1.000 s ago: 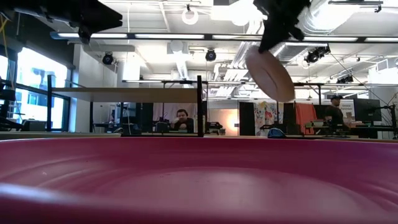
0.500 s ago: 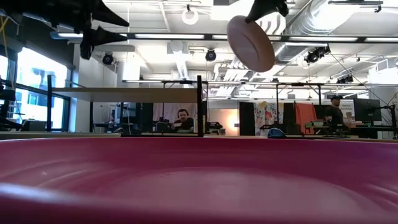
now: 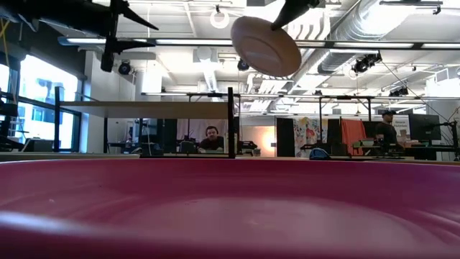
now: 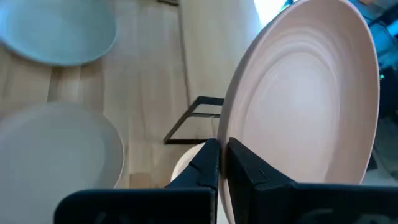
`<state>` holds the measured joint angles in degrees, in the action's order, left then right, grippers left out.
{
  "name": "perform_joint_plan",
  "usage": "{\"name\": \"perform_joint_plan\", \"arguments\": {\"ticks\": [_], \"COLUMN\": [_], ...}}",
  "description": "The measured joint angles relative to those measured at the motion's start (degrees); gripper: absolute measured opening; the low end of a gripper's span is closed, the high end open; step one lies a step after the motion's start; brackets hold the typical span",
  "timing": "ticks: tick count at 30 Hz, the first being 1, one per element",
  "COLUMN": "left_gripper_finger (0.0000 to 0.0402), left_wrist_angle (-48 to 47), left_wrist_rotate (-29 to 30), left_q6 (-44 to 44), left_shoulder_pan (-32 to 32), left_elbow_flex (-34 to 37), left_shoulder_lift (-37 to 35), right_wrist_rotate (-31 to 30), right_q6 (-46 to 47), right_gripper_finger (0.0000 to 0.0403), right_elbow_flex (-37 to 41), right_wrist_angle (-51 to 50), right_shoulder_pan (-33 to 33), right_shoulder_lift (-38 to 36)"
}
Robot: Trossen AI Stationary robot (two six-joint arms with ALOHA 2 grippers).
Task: Place and stack plates onto a shelf
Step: Put the light pink plate on the shelf
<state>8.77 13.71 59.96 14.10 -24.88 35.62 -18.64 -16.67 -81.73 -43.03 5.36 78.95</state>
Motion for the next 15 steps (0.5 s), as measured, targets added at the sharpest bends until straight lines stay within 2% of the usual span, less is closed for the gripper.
{"name": "perform_joint_plan", "arguments": {"ticks": [6, 15], "left_gripper_finger": [0.0131, 0.0131], "left_wrist_angle": [5.2, 8.1], "left_wrist_rotate": [-0.9, -7.4], "left_q6": [2.7, 8.6], "left_shoulder_pan": [1.1, 3.2], "left_elbow_flex": [0.0, 0.0], "left_shoulder_lift": [2.4, 4.3], "right_wrist_rotate": [0.0, 1.1], "right_q6": [-6.0, -13.4], "right_gripper_finger": [0.0, 0.0], "right_elbow_flex": [0.0, 0.0], "right_wrist_angle": [0.1, 0.5], "right_shoulder_pan": [-1.2, -1.2], "right_shoulder_lift": [2.9, 4.0]}}
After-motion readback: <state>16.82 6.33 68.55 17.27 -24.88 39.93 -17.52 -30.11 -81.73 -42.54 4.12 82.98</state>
